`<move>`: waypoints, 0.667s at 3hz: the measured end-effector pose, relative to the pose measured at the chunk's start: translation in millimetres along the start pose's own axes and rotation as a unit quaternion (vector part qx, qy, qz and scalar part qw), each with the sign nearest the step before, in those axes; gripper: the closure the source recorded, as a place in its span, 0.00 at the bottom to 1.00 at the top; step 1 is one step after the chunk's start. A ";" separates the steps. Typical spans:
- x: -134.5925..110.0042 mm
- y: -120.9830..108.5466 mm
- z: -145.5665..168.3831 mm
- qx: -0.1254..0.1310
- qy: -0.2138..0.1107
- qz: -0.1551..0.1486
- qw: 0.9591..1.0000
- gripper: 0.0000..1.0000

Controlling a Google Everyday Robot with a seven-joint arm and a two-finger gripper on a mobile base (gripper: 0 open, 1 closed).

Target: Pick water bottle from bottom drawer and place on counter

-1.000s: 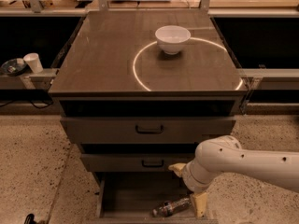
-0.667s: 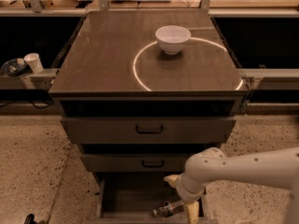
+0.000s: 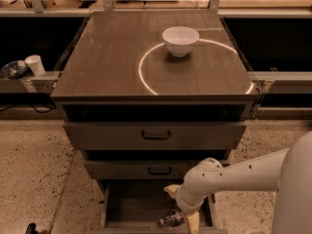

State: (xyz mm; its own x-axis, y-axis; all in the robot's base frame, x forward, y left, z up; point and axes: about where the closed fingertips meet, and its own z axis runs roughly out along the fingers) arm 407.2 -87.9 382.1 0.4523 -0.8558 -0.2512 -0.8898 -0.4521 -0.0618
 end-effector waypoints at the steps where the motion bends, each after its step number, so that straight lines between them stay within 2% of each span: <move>1: 11.8 1.2 9.4 0.004 -0.016 0.009 1.000 0.00; 2: 48.0 5.8 40.5 0.035 -0.054 0.033 0.997 0.00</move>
Offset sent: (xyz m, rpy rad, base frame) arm 0.0268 -0.0678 -0.1053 0.2523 -0.0073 -0.1431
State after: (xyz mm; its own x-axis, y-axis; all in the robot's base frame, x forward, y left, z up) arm 421.3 -121.4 330.5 0.3867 -0.8494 -0.3591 -0.9212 -0.3736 -0.1083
